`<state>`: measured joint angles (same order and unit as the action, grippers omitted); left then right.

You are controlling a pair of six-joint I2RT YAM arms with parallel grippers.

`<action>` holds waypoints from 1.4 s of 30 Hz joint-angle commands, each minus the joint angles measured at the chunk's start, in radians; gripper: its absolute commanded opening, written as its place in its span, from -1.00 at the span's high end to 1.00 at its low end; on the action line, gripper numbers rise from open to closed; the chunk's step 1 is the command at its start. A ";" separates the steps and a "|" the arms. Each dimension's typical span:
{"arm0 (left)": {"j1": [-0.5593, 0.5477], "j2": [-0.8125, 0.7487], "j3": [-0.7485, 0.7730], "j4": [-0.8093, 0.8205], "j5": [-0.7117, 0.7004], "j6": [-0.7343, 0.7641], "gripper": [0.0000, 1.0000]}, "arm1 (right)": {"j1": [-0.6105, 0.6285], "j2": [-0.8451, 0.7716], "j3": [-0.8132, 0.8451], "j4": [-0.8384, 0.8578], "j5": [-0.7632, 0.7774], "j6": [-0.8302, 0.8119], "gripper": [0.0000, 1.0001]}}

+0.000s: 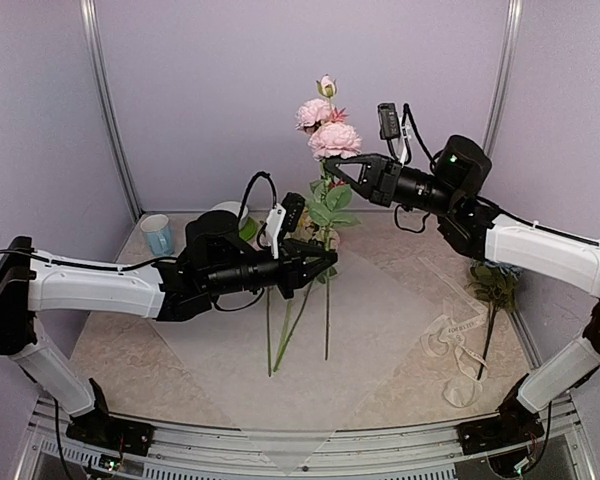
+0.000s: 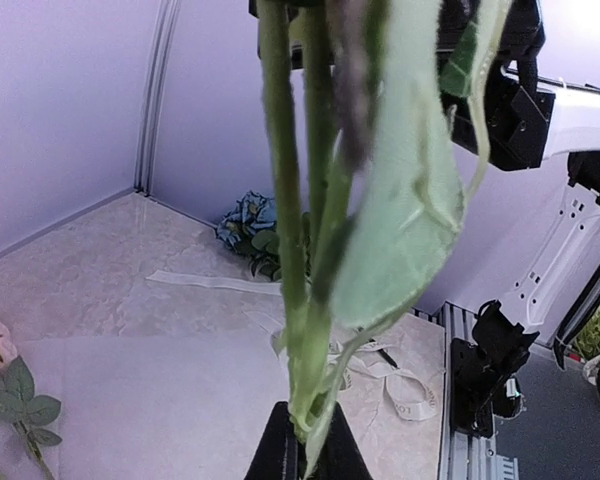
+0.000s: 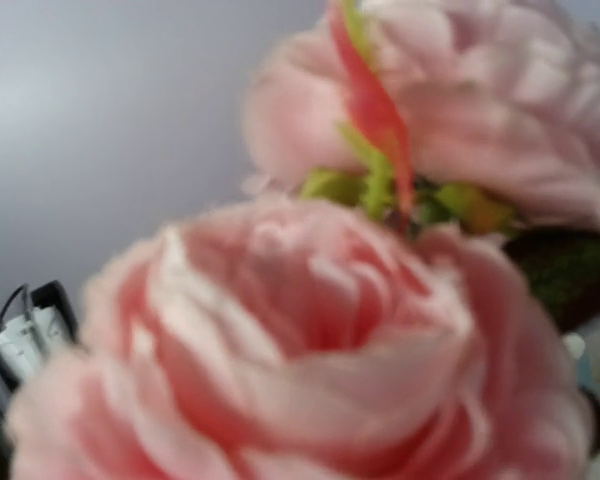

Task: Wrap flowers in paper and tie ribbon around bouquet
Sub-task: Pass from the right arm to the left, then place the fake flower on the flattened wrapping paper.

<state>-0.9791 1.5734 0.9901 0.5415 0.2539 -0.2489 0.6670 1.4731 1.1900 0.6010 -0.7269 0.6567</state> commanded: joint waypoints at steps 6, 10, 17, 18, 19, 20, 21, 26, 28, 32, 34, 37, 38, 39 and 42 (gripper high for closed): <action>0.191 0.098 0.179 -0.442 -0.003 -0.307 1.00 | -0.022 0.025 0.197 -0.668 0.625 -0.223 -0.67; 0.267 0.105 0.120 -0.430 0.063 -0.372 1.00 | -0.026 0.021 0.215 -0.773 0.752 -0.313 -0.97; 0.320 0.244 0.215 -0.584 0.092 -0.295 1.00 | -0.029 0.018 0.227 -0.902 0.944 -0.394 -1.00; 0.329 0.272 0.231 -0.597 0.105 -0.294 1.00 | -0.030 0.018 0.229 -0.915 0.961 -0.400 -1.00; 0.337 0.293 0.240 -0.595 0.127 -0.300 1.00 | -0.030 0.016 0.228 -0.931 0.978 -0.402 -1.00; 0.346 0.311 0.241 -0.582 0.142 -0.314 1.00 | -0.030 0.011 0.224 -0.935 0.993 -0.403 -1.00; 0.352 0.326 0.238 -0.562 0.151 -0.330 1.00 | -0.030 0.004 0.213 -0.930 1.001 -0.404 -1.00; 0.354 0.401 0.276 -0.542 0.131 -0.348 0.83 | -0.030 -0.013 0.170 -0.906 0.986 -0.415 -1.00; 0.356 0.418 0.285 -0.533 0.135 -0.353 0.70 | -0.031 -0.013 0.166 -0.913 1.005 -0.416 -1.00; 0.357 0.448 0.314 -0.546 0.124 -0.345 0.39 | -0.033 -0.013 0.155 -0.913 1.042 -0.427 -1.00; 0.357 0.451 0.317 -0.543 0.120 -0.345 0.33 | -0.042 -0.010 0.157 -0.927 1.048 -0.424 -1.00; 0.357 0.439 0.312 -0.538 0.103 -0.343 0.16 | -0.086 -0.004 0.144 -0.955 1.040 -0.413 -1.00; 0.358 0.428 0.309 -0.540 0.089 -0.340 0.14 | -0.112 0.004 0.144 -0.989 1.050 -0.398 -1.00; 0.357 0.409 0.304 -0.539 0.071 -0.337 0.13 | -0.147 0.013 0.152 -1.037 1.059 -0.359 -1.00; 0.353 0.336 0.267 -0.513 0.017 -0.330 0.00 | -0.265 0.014 0.113 -1.137 1.061 -0.267 -1.00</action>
<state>-0.6250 2.0060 1.2816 -0.0074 0.3462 -0.5972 0.5301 1.4868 1.3487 -0.3836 0.2962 0.2817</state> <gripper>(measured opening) 0.448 0.999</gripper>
